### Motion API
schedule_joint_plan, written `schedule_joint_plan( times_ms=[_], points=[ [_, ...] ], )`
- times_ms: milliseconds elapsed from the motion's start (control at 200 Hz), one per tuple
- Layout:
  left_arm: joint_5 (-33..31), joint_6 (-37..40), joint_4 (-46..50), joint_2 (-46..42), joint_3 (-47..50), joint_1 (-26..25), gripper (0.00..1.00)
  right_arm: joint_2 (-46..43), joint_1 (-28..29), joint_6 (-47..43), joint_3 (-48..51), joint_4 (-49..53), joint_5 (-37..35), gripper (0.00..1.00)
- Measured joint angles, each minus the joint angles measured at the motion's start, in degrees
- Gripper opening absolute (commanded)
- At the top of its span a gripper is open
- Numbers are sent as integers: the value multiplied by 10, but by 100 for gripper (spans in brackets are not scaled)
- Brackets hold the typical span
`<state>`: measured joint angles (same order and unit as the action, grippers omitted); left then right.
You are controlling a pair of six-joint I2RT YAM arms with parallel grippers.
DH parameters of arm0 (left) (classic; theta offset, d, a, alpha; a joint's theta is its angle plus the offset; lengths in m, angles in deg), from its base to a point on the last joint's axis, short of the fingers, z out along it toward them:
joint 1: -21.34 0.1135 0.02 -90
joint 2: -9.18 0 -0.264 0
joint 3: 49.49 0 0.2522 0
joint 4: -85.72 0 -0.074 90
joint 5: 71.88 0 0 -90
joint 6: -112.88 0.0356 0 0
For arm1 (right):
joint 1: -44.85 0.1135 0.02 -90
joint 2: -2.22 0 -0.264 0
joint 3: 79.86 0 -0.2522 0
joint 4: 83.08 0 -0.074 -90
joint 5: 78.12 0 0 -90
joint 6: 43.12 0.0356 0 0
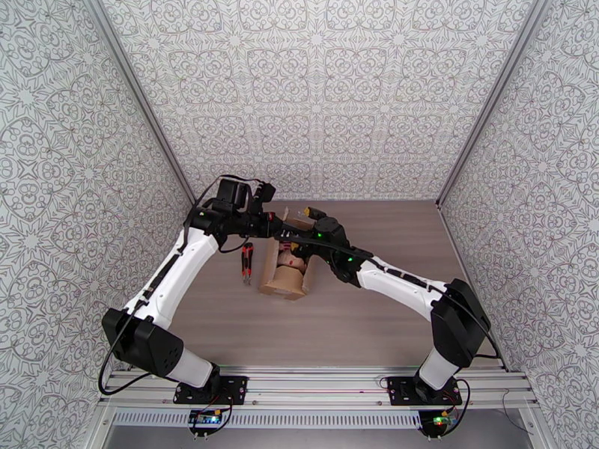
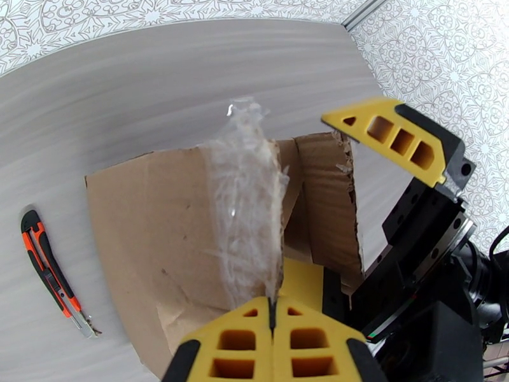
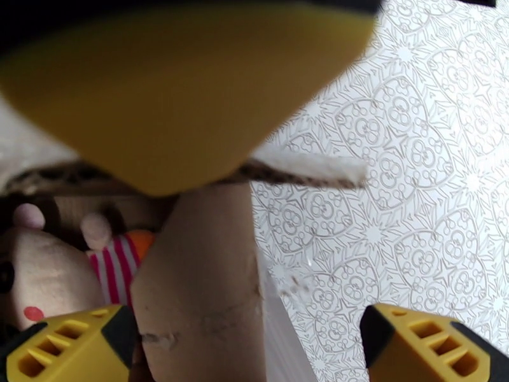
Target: Unpack the express box
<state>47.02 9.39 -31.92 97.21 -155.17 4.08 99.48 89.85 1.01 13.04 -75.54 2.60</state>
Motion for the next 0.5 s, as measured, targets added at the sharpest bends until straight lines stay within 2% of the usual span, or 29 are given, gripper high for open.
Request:
schedule_joint_plan(
  times_ms=[305,500],
  points=[
    [20,2,9,0,1,20,0,-1,-6,16,1,14,6,99],
    [20,9,26,6,1,35,0,-9,-6,17,-11,80,31,99]
  ],
)
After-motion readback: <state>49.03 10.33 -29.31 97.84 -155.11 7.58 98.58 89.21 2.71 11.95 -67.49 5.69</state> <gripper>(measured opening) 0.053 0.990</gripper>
